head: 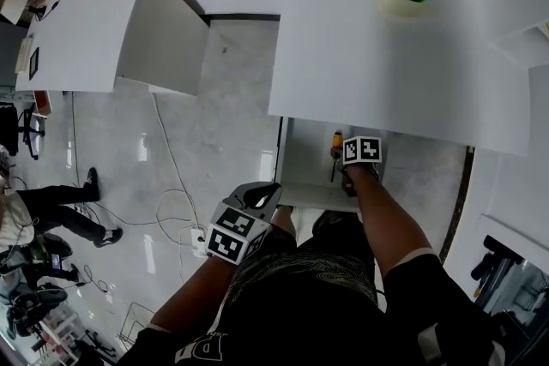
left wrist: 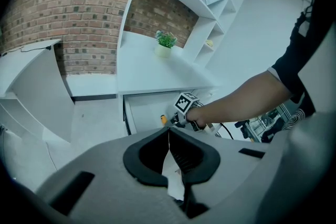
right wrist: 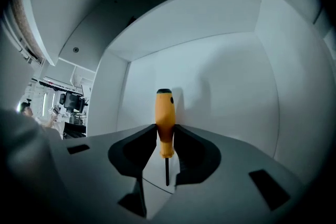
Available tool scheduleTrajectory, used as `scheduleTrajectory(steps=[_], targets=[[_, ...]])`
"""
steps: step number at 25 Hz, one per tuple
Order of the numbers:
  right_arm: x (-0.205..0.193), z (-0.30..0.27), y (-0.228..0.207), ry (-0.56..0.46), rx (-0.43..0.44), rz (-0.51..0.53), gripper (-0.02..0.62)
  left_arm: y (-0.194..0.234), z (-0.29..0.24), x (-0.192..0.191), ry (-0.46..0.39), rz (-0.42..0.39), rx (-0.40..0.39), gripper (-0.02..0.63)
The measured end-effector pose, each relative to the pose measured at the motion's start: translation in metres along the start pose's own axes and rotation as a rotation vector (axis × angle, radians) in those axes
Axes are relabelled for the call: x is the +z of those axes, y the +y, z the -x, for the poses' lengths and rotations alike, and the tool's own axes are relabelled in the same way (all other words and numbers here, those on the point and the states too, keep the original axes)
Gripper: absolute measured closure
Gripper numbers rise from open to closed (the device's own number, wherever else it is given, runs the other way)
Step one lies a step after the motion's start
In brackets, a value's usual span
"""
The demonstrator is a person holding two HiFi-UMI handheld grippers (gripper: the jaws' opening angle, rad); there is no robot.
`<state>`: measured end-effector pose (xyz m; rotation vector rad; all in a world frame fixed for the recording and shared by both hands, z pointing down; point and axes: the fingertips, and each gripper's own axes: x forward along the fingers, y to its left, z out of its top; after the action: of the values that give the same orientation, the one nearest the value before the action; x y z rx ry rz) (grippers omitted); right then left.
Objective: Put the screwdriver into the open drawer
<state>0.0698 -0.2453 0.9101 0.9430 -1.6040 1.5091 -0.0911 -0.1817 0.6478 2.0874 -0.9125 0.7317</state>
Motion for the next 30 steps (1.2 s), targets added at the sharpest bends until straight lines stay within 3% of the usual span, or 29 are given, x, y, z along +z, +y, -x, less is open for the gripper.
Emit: scheduleTrajectory(steps=[12,18,24,30], targets=[[0.0,0.016,-0.003,-0.009,-0.075,0.057,0.472,0.003,0.01,0.01,-0.023,-0.027,-0.014,0.586],[-0.001,0.046,0.011,-0.054,-0.061,0.062,0.472,-0.009,0.016,0.026,-0.053,-0.088,-0.061,0.586],[0.0,0.088,0.031,-0.156,-0.048,0.064,0.472,-0.023,0.028,0.043,-0.082,-0.154,-0.116,0.586],[-0.002,0.151,0.068,-0.337,0.005,0.057,0.472,-0.037,0.046,0.059,-0.121,-0.224,-0.168,0.586]])
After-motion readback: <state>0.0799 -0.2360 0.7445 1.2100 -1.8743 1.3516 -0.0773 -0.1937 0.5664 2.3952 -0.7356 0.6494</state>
